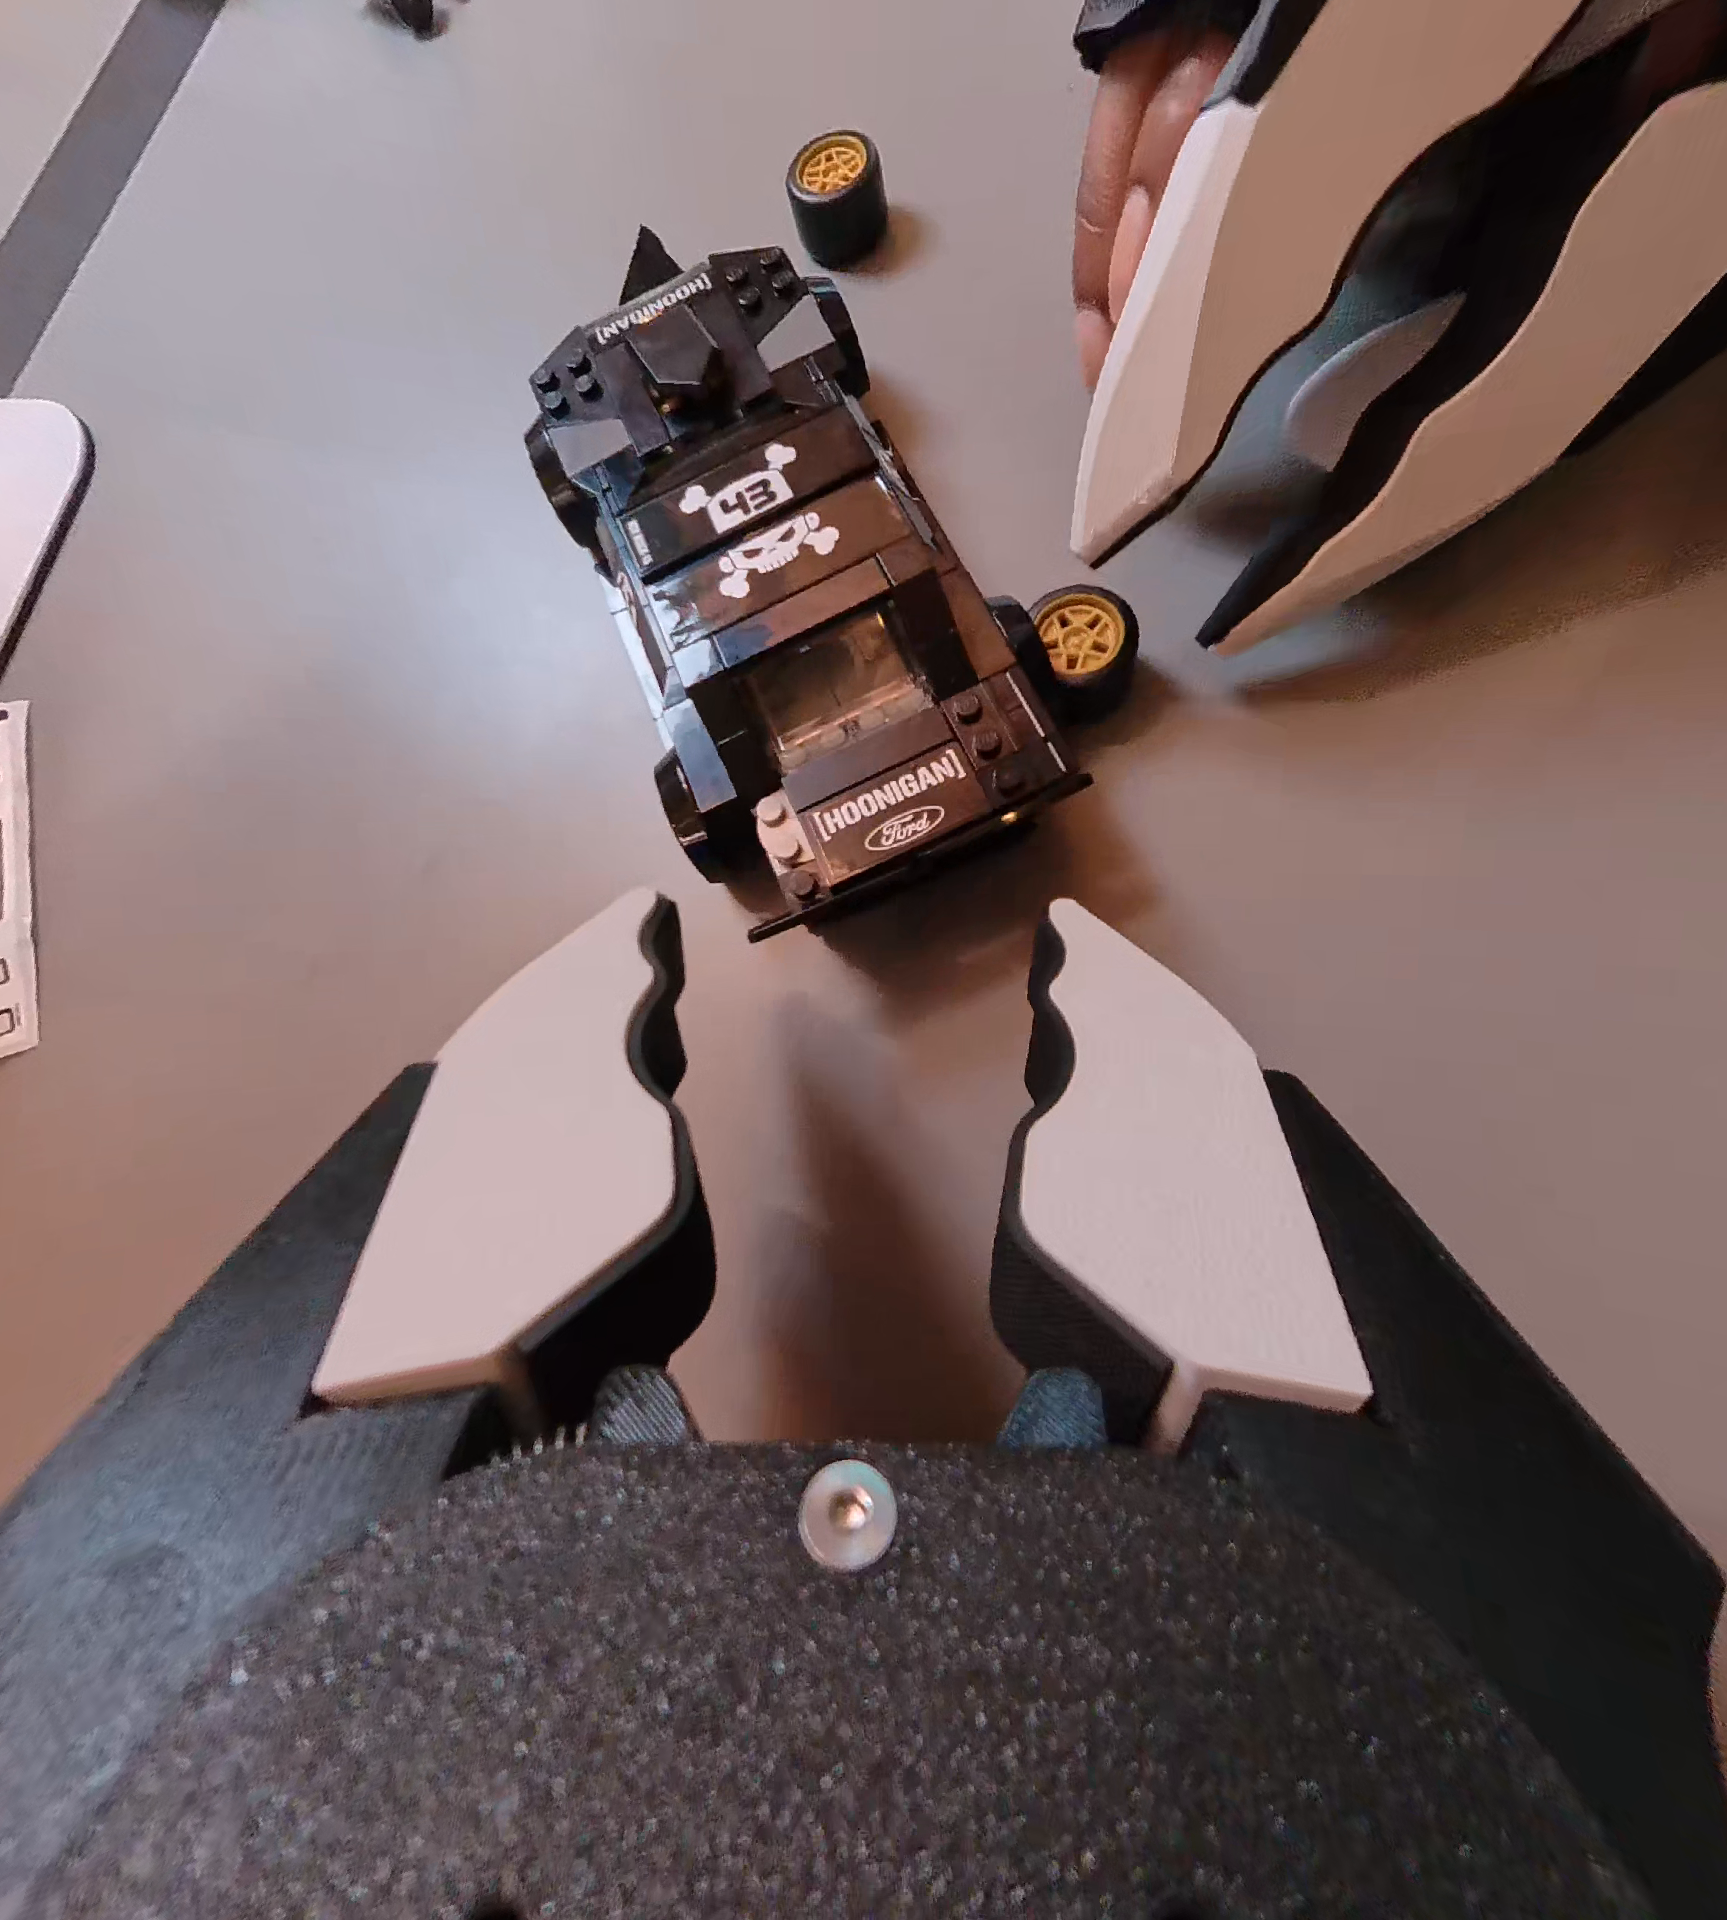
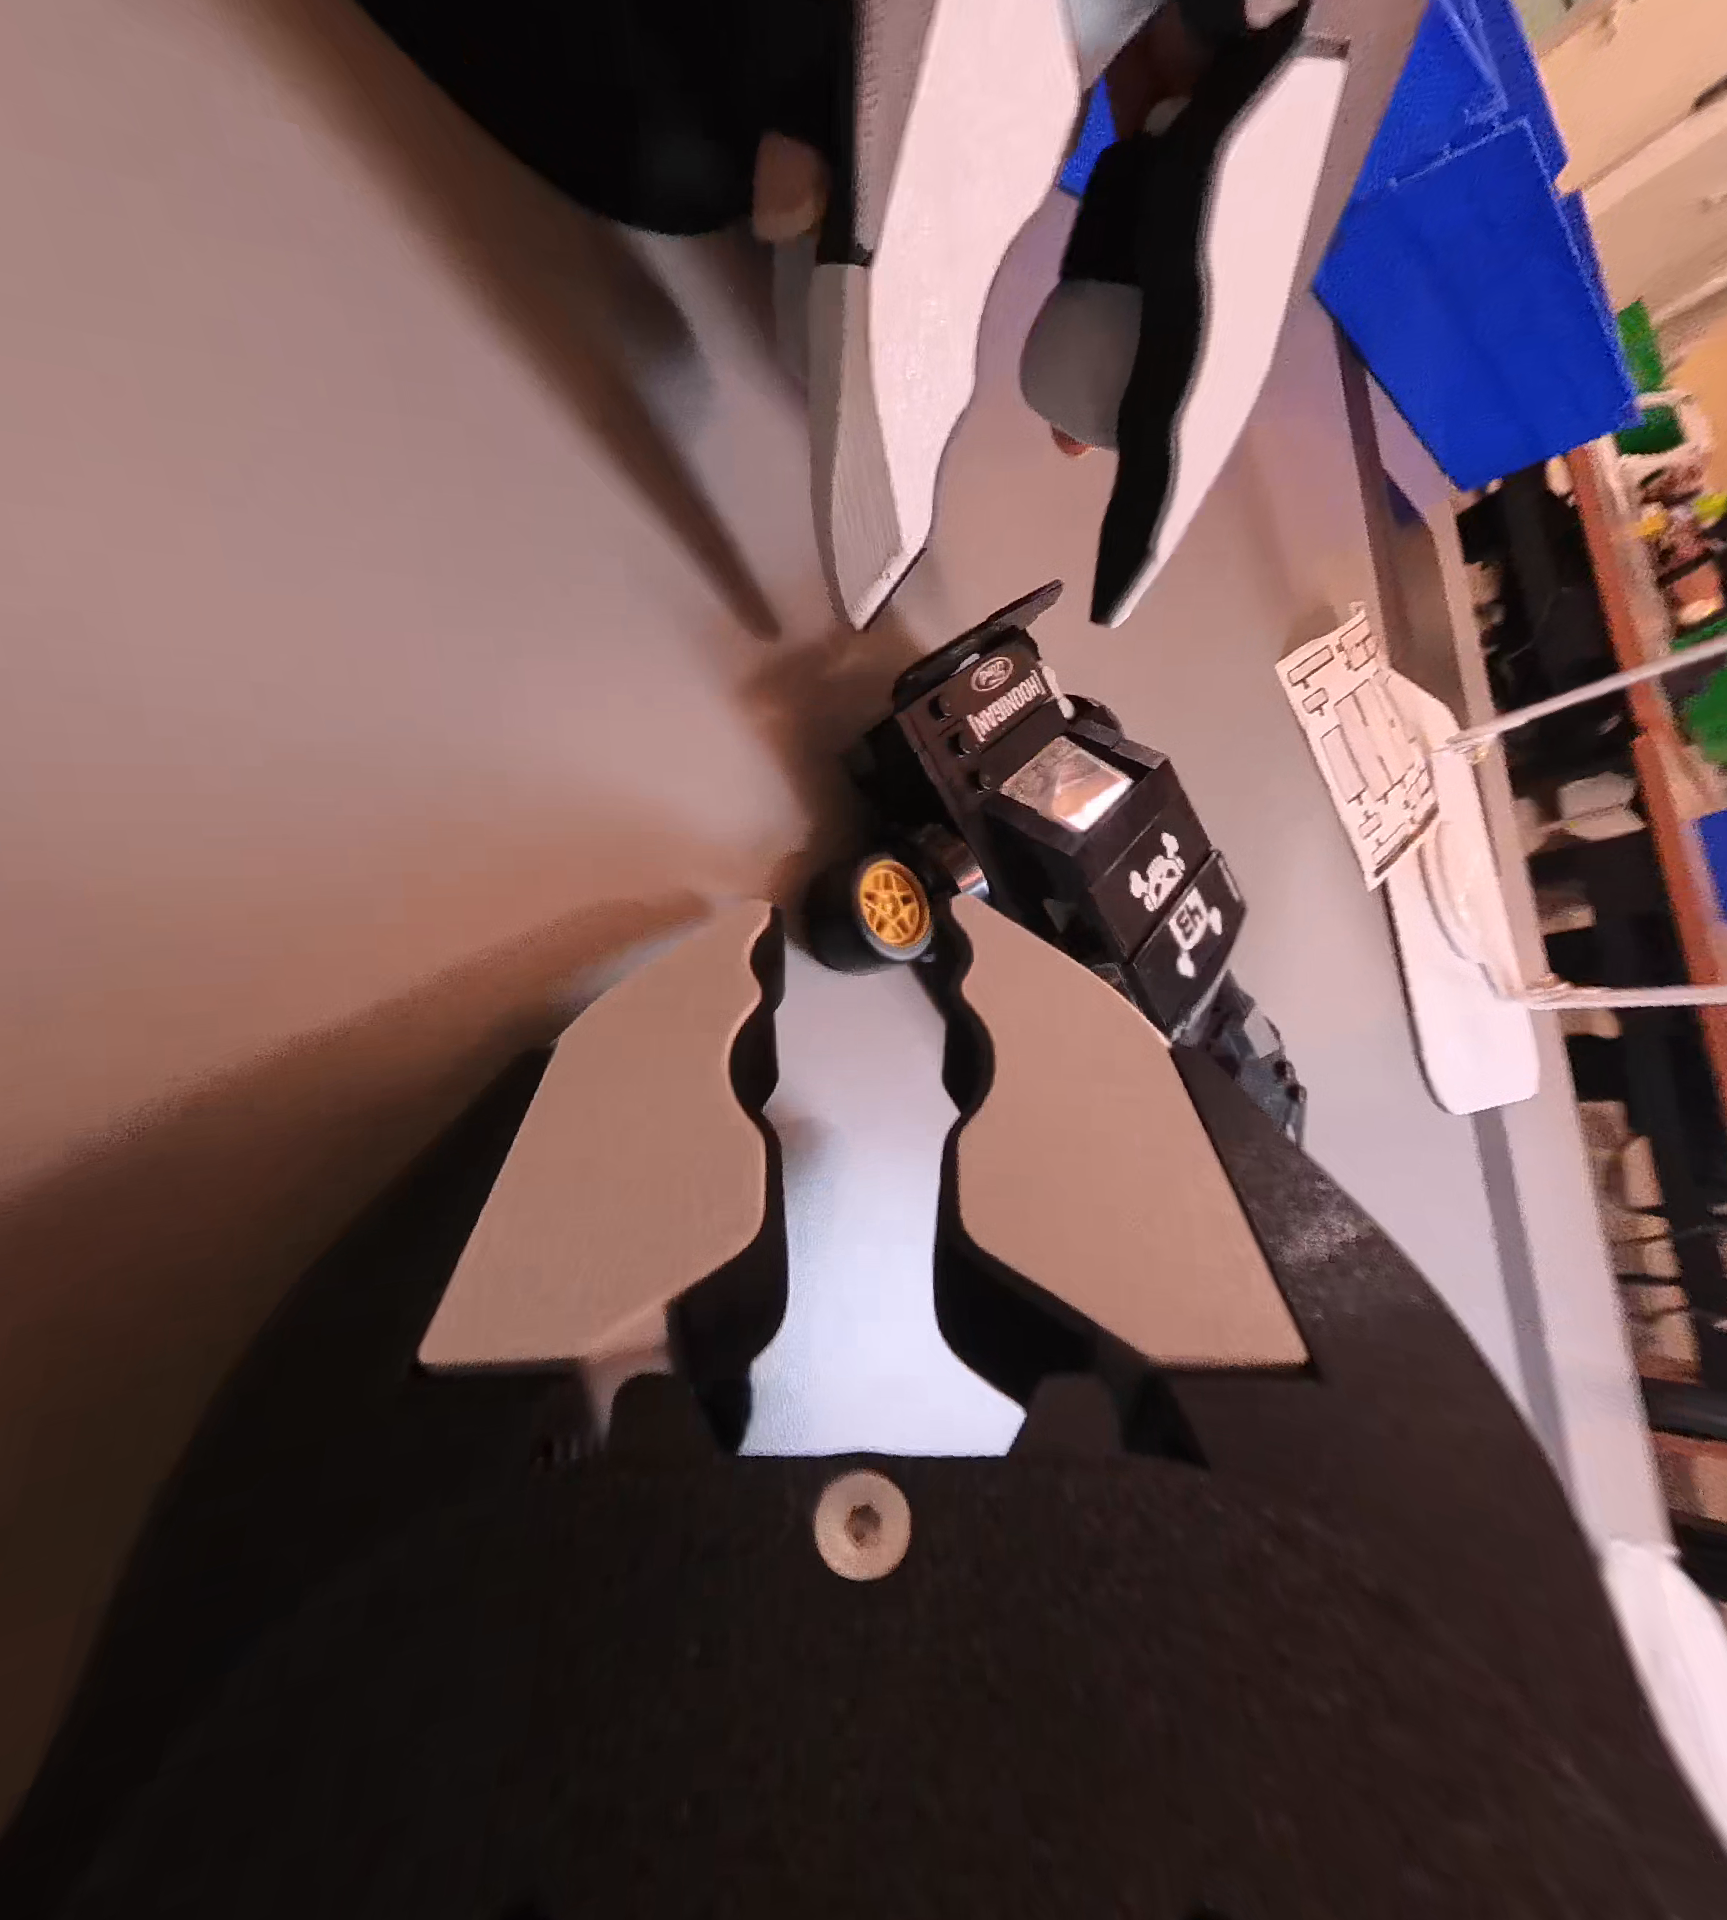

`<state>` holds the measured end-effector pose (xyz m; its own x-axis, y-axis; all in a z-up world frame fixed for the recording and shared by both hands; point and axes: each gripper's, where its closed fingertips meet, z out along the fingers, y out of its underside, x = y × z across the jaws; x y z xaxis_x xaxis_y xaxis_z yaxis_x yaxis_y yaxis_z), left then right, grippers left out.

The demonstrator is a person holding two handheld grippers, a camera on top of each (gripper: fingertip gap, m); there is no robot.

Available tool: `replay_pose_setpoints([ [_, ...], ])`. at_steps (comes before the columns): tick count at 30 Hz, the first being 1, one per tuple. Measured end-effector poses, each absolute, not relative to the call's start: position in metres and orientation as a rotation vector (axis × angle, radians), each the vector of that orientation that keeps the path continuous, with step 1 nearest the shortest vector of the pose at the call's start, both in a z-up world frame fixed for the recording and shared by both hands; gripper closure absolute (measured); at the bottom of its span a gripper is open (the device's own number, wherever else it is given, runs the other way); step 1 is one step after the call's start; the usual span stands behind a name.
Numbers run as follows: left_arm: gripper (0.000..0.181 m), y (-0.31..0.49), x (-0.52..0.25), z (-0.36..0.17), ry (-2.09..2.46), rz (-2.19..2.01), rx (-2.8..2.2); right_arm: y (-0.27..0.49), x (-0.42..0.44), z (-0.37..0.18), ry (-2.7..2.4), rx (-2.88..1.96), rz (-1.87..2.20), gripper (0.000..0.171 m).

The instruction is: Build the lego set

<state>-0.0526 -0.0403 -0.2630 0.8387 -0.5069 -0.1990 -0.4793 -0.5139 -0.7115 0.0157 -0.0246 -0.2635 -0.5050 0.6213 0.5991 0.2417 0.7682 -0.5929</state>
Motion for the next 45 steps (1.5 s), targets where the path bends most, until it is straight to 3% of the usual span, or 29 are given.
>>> replay_pose_setpoints([
  [9, 0.126, -0.035, -0.054, -0.262, 0.808, 0.072, -2.161, -0.025, 0.01, -0.268, -2.18, -1.116, 0.771, 0.143],
  [12, 0.141, -0.035, -0.048, -0.254, 0.883, 0.158, -2.071, -0.024, 0.008, -0.261, -2.141, -1.09, 0.751, 0.143],
  [20, 0.155, -0.034, -0.05, -0.266, 0.994, 0.267, -2.029, -0.034, -0.006, -0.256, -2.04, -0.721, 0.462, 0.144],
  [24, 0.15, -0.035, -0.049, -0.269, 1.041, 0.261, -2.025, -0.032, -0.016, -0.263, -1.992, -0.559, 0.264, 0.143],
  [31, 0.113, -0.016, -0.051, -0.269, 1.023, 0.122, -2.039, -0.029, -0.023, -0.267, -1.96, -0.572, 0.218, 0.144],
  [45, 0.123, -0.005, -0.049, -0.27, 1.091, 0.018, -2.045, -0.023, -0.023, -0.263, -1.942, -0.483, 0.195, 0.151],
])
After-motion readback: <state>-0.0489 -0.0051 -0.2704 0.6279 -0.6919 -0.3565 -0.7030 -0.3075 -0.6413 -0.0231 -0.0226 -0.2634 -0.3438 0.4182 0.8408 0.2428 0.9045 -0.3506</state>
